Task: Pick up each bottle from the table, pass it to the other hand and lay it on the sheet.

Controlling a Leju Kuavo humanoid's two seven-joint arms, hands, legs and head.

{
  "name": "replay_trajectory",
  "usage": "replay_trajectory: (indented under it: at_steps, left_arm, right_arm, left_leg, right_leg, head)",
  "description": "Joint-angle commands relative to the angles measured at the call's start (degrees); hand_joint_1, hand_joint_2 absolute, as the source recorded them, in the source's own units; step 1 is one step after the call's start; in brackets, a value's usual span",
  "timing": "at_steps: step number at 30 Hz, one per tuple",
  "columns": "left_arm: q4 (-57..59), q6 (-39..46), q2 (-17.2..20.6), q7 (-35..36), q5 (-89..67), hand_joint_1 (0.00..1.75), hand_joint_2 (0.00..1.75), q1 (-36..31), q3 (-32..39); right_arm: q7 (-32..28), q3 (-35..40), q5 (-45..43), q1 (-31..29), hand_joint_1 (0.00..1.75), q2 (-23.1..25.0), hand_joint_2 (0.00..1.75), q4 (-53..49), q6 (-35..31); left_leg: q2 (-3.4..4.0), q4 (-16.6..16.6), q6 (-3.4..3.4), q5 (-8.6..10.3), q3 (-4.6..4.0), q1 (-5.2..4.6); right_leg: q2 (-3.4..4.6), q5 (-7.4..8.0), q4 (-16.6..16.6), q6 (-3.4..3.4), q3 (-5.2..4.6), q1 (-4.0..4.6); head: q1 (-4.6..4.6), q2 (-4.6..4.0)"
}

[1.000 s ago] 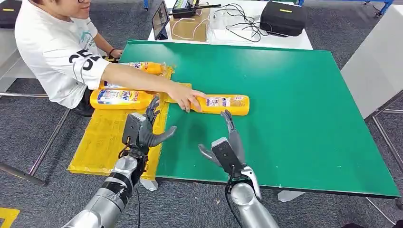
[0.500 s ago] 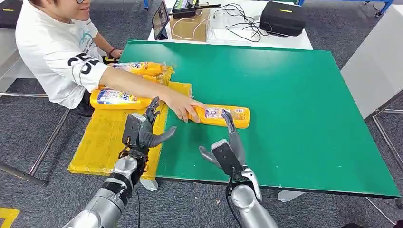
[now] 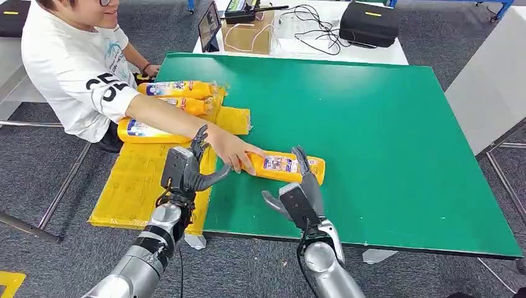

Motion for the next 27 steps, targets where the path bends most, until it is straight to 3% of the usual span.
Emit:
replay_trajectory:
  at_steps: [1, 27]
  left_arm:
    - [8.25, 0.41, 0.48, -1.08, 0.73, 0.0, 1.75, -4.64, -1.76]
    - [7.56, -1.37, 0.56, -0.19, 1.28, 0.0, 1.75, -5.41, -1.6]
  right_arm:
    - [-1.56, -0.96, -1.75, -4.97, 0.0, -0.96, 1.75, 7.69, 0.7]
    - [1.83, -1.97, 3.25, -6.77, 0.0, -2.88, 1.75, 13.21, -0.07]
  left_leg:
    - [0.03, 0.04, -0.09, -0.13, 0.27, 0.1]
    - [0.01, 0.0, -0.05, -0.06, 0.12, 0.05]
  right_leg:
    - [-0.02, -0.1, -0.03, -0.12, 0.31, 0.12]
    - [-0.02, -0.05, -0.01, -0.07, 0.14, 0.06]
  head:
    - [0.0, -0.02]
    - [0.0, -0.02]
